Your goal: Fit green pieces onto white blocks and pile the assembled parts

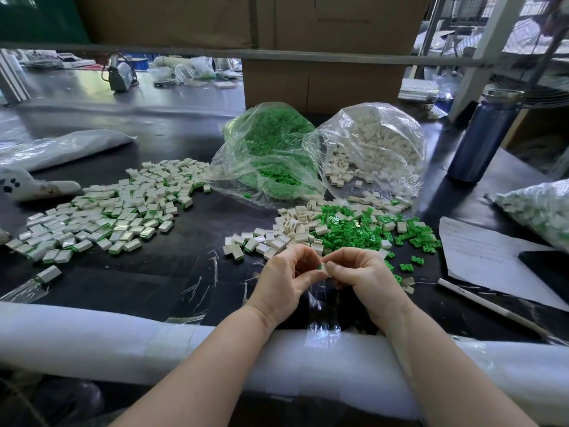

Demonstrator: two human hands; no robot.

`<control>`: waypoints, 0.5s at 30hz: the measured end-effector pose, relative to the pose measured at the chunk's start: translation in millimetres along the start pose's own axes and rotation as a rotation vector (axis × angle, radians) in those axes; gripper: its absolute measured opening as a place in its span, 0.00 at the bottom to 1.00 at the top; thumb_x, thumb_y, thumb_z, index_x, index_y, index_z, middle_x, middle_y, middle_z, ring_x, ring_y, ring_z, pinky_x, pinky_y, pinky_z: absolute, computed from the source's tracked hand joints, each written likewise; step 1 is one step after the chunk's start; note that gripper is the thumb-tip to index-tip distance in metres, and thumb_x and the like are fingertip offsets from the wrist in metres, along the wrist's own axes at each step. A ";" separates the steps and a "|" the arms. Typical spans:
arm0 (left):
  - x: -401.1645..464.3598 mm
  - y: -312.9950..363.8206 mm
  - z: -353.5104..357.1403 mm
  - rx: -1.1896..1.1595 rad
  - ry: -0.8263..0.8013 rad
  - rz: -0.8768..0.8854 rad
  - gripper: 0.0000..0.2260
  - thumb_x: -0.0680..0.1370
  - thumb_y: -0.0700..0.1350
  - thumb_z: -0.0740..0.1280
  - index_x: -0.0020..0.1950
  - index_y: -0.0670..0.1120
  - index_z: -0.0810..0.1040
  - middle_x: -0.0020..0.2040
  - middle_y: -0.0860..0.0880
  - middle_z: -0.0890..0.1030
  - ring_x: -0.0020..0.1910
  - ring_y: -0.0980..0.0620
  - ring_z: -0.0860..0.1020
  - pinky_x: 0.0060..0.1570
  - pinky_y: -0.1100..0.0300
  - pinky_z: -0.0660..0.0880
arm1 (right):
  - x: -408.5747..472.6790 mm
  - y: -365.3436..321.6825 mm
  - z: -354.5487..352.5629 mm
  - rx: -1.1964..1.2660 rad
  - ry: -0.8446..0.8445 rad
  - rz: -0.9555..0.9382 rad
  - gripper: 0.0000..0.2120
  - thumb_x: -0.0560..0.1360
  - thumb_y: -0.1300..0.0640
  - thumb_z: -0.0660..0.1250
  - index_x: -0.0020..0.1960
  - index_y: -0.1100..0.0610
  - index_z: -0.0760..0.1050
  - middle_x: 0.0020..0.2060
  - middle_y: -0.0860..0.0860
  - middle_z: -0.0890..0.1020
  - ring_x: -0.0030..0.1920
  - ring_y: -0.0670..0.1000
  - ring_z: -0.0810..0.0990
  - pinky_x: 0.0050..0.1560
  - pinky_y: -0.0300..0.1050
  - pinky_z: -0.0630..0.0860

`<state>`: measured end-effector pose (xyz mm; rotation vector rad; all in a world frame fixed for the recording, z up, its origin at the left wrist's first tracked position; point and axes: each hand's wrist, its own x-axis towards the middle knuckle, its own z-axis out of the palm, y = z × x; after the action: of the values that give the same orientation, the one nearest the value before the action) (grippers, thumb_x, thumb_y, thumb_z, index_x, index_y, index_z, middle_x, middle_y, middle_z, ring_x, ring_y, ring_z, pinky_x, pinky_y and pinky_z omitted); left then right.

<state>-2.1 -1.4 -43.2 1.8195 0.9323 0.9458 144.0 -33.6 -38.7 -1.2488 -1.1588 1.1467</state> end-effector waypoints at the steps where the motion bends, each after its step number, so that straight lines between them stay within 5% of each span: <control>1: 0.2 -0.7 0.2 0.000 -0.003 0.001 0.07 0.72 0.37 0.71 0.43 0.47 0.75 0.39 0.50 0.77 0.40 0.55 0.75 0.46 0.66 0.75 | -0.1 -0.1 0.1 0.006 0.002 -0.002 0.15 0.73 0.69 0.66 0.34 0.55 0.82 0.29 0.50 0.81 0.30 0.45 0.78 0.32 0.34 0.74; 15: 0.1 0.5 -1.9 -0.106 0.056 -0.033 0.06 0.71 0.39 0.72 0.41 0.48 0.76 0.35 0.52 0.77 0.33 0.59 0.72 0.38 0.67 0.73 | -0.5 0.8 -0.7 0.075 0.098 -0.073 0.09 0.73 0.70 0.66 0.39 0.59 0.81 0.28 0.51 0.81 0.28 0.47 0.80 0.29 0.38 0.77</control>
<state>-3.7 -0.9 -42.1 1.6910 0.9263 1.0111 144.6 -34.2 -39.5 -1.1829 -1.0696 1.0541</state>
